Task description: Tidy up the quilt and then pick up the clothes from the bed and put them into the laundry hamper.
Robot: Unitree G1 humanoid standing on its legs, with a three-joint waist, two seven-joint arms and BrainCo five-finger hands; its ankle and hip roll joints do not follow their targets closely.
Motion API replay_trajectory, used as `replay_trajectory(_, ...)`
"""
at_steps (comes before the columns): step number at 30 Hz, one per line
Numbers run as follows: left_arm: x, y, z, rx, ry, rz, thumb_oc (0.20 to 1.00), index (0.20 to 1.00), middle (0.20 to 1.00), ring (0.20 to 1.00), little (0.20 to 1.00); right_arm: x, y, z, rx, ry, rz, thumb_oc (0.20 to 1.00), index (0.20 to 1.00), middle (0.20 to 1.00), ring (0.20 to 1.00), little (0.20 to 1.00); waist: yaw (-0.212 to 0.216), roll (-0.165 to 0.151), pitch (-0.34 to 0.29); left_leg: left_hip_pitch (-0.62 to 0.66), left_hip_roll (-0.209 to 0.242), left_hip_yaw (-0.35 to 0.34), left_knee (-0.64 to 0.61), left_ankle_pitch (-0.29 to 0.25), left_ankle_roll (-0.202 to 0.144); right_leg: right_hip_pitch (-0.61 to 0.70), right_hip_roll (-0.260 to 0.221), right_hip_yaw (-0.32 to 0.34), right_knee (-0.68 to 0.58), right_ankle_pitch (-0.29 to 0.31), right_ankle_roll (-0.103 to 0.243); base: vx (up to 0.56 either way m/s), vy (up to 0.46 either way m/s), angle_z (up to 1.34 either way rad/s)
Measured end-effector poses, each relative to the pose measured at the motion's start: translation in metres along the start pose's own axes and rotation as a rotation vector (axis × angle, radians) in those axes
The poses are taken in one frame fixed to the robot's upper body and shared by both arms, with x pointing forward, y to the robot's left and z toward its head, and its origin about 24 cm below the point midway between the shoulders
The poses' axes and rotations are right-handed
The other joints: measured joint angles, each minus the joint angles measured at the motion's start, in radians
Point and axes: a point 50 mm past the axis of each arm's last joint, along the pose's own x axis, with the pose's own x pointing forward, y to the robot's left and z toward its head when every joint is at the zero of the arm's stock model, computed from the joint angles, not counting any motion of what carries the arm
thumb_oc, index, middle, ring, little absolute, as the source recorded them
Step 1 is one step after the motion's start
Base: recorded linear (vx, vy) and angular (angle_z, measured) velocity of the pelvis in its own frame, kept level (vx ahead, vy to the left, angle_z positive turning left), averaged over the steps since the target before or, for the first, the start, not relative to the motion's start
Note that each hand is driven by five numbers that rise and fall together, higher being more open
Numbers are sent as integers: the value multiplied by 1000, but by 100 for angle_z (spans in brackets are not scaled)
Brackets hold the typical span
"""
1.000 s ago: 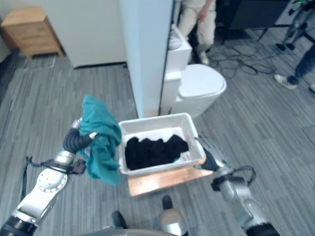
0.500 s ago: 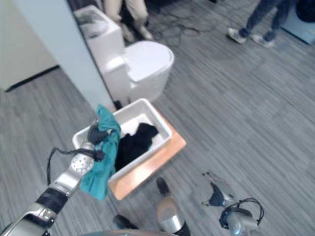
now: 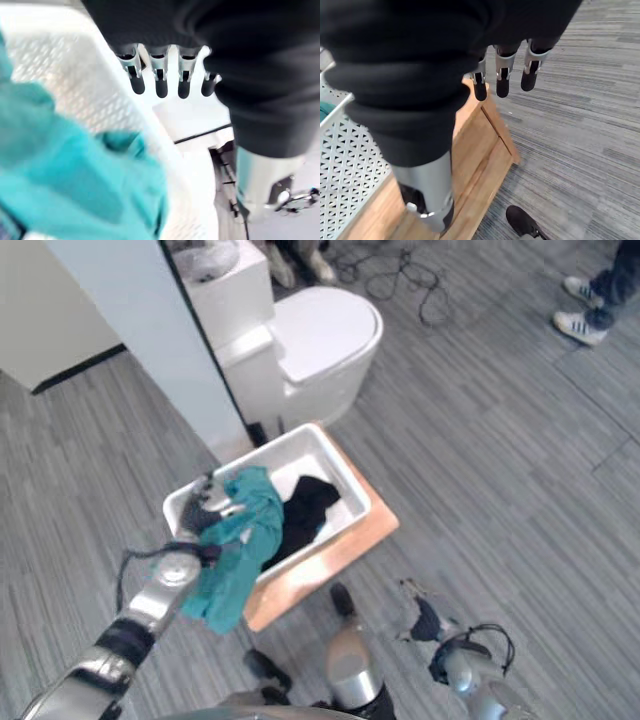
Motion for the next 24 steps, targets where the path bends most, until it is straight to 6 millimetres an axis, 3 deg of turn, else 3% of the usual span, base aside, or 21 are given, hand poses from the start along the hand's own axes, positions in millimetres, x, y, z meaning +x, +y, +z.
replay_trajectory(3, -3, 33, 0, 22, -18, 109, 1000, 1000, 1000, 1000, 1000, 0, 13, -13, 23, 80, 37, 1000, 1000, 1000, 1000, 1000, 64, -4, -6, 17, 6, -38, 0, 7, 4, 36, 4, -29, 1, -10, -4, 39, -27, 34)
replay_trajectory(8, -13, 79, -15, 98, 53, 266, 1000, 1000, 1000, 1000, 1000, -5, 35, -16, 130, 153, 73, 1000, 1000, 1000, 1000, 1000, 94, -31, -46, 30, 7, -79, 0, 15, 7, 77, 2, -69, 6, -10, -5, 21, 6, 28)
replay_trajectory(11, -31, 92, -44, 110, 177, 332, 1000, 1000, 1000, 1000, 1000, -10, 58, -16, 245, 222, 115, 1000, 1000, 1000, 1000, 1000, 90, -59, -107, 37, 7, -102, 0, 13, 7, 95, 2, -88, 5, -10, -5, 21, 23, 23)
replay_trajectory(13, -53, 96, -69, 74, 288, 352, 1000, 1000, 1000, 1000, 1000, -12, 64, -13, 312, 241, 122, 1000, 1000, 1000, 1000, 1000, 117, -76, -127, 39, 2, -104, 1, 14, 8, 99, -4, -91, 5, -10, -5, 20, 30, 6)
replay_trajectory(17, -100, 86, -118, 16, 542, 340, 1000, 1000, 1000, 1000, 1000, -13, 67, -15, 352, 267, 141, 1000, 1000, 1000, 1000, 1000, 137, -88, -148, 40, -1, -111, 0, 1, 7, 102, -7, -90, 0, -13, -4, 32, 53, 3)
replay_trajectory(18, -128, 76, -144, -19, 701, 329, 1000, 1000, 1000, 1000, 1000, -14, 65, -18, 368, 282, 139, 1000, 1000, 1000, 1000, 1000, 140, -90, -153, 39, -3, -114, 0, 1, 6, 104, -9, -90, 0, -23, -2, 37, 62, 6)
replay_trajectory(19, -145, 71, -155, -39, 778, 330, 1000, 1000, 1000, 1000, 1000, -14, 64, -19, 374, 289, 132, 1000, 1000, 1000, 1000, 1000, 143, -90, -156, 36, -3, -115, 0, 1, 4, 103, -10, -90, 0, -27, -2, 51, 81, 9)
replay_trajectory(21, -200, 48, -184, -90, 1020, 312, 1000, 1000, 1000, 1000, 1000, -15, 61, -24, 388, 317, 118, 1000, 1000, 1000, 1000, 1000, 140, -88, -169, 30, -1, -117, 0, 3, 2, 103, -8, -88, 0, -41, -2, 15, 48, 2)
replay_trajectory(24, -246, 25, -198, -133, 1211, 277, 1000, 1000, 1000, 1000, 1000, -20, 67, -28, 412, 351, 131, 1000, 1000, 1000, 1000, 1000, 145, -88, -178, 26, 3, -124, 0, 12, 9, 97, -3, -92, 0, -41, -2, 14, 54, 4)
